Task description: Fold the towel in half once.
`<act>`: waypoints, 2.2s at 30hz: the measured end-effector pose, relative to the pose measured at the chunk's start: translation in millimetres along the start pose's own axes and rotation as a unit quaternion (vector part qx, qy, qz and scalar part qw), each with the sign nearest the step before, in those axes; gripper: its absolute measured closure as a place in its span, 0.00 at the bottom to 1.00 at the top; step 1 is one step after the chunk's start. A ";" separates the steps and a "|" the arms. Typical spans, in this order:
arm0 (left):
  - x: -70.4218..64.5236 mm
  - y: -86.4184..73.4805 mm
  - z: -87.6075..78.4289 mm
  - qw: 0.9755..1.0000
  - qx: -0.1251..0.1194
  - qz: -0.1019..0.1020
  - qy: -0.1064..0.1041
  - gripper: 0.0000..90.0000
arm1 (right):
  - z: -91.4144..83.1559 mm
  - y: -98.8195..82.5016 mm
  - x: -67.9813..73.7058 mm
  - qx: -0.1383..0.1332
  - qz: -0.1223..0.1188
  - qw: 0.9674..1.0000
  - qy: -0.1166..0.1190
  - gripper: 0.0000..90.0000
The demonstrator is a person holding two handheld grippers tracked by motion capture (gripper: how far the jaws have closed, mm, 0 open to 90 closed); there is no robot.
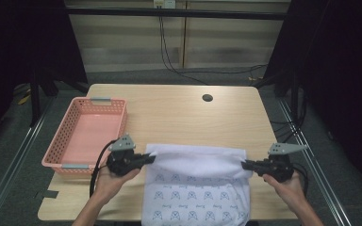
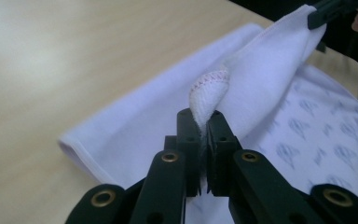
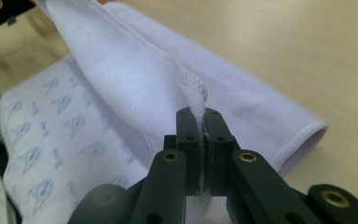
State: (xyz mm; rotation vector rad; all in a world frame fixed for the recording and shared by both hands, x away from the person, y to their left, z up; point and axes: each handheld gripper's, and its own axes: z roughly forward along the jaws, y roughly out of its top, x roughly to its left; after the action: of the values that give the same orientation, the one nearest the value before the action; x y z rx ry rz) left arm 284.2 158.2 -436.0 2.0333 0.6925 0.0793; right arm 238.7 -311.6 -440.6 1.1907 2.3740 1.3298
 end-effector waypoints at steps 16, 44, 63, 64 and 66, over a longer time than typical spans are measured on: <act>-18.2 -56.0 29.2 0.992 0.125 -0.015 -0.026 0.95 | 17.8 -54.4 16.7 0.119 0.013 0.993 0.008 0.97; 46.7 -2.1 88.4 0.991 0.102 -0.029 0.082 0.96 | 43.5 -23.0 -32.9 0.094 0.024 0.992 -0.077 0.94; 86.4 22.0 113.7 0.988 0.088 -0.058 0.117 0.96 | 77.4 12.9 -81.1 0.084 0.037 0.988 -0.122 0.95; 86.4 22.0 113.7 0.988 0.088 -0.058 0.117 0.96 | 77.4 12.9 -81.1 0.084 0.037 0.988 -0.122 0.95; 90.8 24.5 116.7 0.988 0.085 -0.062 0.115 0.96 | 81.2 17.9 -85.5 0.090 0.033 0.986 -0.133 0.95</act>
State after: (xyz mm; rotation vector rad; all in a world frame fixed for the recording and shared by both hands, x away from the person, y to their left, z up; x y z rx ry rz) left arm 408.7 104.1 -499.3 2.1576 0.9983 0.1891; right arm 345.8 -315.4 -493.2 1.4073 2.3160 0.9182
